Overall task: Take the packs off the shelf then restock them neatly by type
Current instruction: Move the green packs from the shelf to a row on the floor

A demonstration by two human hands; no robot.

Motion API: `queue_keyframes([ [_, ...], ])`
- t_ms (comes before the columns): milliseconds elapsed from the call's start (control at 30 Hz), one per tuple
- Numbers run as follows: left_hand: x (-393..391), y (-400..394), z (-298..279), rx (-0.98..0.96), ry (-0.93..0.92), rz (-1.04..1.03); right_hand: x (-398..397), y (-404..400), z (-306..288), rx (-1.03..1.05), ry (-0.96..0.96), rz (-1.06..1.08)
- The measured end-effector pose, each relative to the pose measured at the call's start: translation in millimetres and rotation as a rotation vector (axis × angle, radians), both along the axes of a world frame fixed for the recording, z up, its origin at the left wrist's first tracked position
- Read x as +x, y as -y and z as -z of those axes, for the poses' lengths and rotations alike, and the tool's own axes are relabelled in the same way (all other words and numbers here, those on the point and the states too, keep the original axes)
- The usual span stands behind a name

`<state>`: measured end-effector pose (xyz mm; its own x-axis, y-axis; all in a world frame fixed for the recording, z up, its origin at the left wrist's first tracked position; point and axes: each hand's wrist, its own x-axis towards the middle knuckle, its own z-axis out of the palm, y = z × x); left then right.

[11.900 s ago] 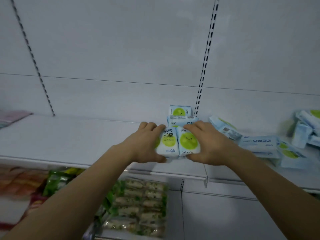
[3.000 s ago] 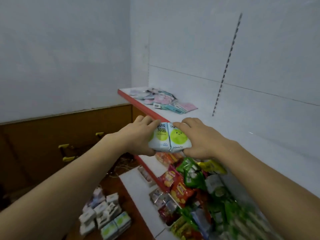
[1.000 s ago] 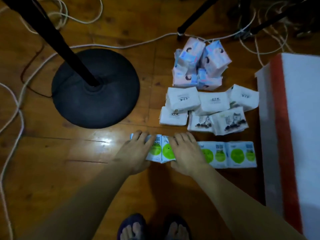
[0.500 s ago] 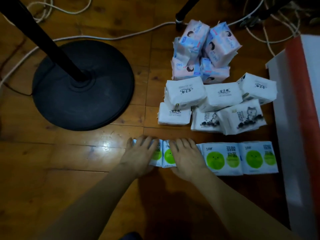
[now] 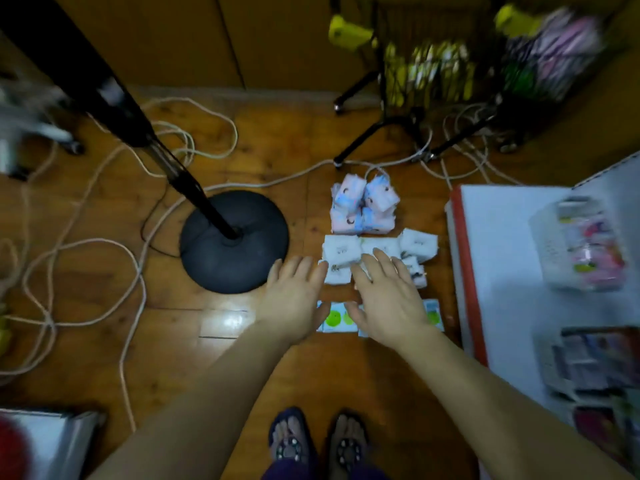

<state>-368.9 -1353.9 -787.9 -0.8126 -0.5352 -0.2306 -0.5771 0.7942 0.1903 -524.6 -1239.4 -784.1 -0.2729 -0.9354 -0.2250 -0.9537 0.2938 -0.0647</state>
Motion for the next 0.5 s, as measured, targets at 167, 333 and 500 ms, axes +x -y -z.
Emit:
queue_keyframes([
  [167, -17.5, -1.4, -175.8, -0.104, -0.179, -0.058, -12.6, -0.5, -178.5, -0.165, 0.026, 0.109],
  [333, -38.3, -2.3, -317.9, -0.239, -0.339, -0.097, -31.4, -4.0, -314.4, -0.315, 0.028, 0.141],
  [500, -54.1, -10.4, -419.4, -0.288, -0.415, -0.077, -42.9, -15.5, -412.7, -0.419, -0.021, 0.176],
])
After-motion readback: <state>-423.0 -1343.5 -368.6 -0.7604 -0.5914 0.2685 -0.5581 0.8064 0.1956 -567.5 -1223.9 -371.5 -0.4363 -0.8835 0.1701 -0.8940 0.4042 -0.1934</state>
